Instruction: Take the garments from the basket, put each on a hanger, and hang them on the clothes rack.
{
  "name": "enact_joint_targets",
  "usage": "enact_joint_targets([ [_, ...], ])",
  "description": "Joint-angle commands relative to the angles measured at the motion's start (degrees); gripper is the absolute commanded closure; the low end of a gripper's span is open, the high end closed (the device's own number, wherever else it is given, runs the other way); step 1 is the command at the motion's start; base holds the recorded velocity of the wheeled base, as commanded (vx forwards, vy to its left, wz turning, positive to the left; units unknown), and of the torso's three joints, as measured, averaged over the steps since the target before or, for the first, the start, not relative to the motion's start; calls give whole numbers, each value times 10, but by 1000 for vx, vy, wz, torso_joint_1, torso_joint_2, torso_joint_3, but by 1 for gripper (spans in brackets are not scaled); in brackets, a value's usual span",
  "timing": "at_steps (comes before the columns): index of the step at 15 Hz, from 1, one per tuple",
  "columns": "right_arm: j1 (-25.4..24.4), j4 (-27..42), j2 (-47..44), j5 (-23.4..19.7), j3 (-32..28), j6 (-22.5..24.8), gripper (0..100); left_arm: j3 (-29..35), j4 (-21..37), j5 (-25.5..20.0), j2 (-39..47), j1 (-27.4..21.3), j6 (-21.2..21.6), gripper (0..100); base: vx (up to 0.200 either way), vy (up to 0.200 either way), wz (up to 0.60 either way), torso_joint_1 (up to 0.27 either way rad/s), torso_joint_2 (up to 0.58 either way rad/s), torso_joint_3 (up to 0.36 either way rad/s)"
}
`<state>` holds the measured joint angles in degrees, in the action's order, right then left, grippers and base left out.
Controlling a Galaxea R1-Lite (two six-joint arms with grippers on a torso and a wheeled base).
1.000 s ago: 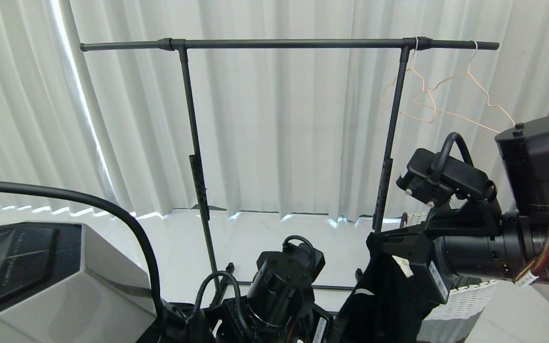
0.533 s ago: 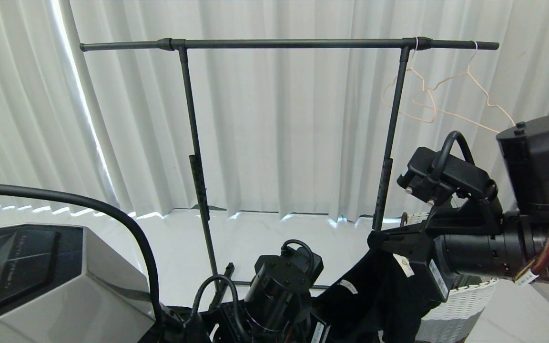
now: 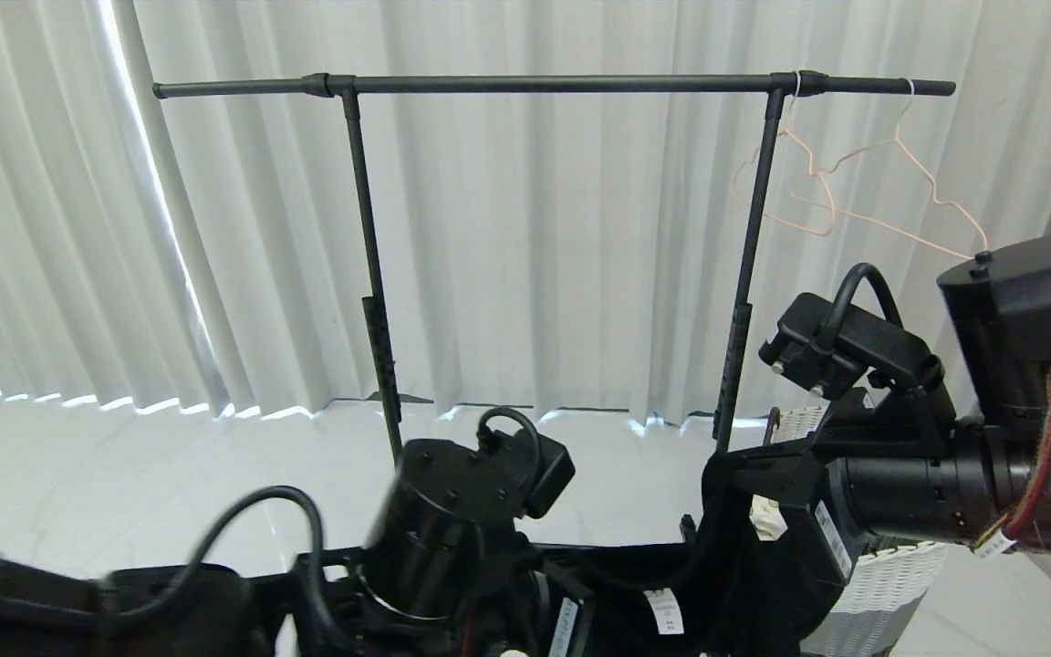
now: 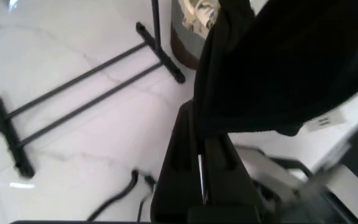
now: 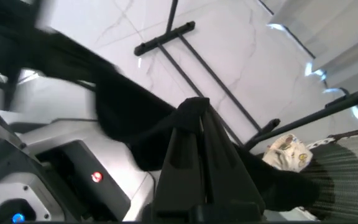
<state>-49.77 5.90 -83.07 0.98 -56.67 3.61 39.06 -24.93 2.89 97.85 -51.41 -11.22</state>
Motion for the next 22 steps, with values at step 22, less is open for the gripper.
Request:
enact_joint_targets([
  [22, 49, 182, 94, -39, -172, -8, 100, 206, 282, 5, -228, 32, 233, 100, 0, 0, 0, 0, 0, 0],
])
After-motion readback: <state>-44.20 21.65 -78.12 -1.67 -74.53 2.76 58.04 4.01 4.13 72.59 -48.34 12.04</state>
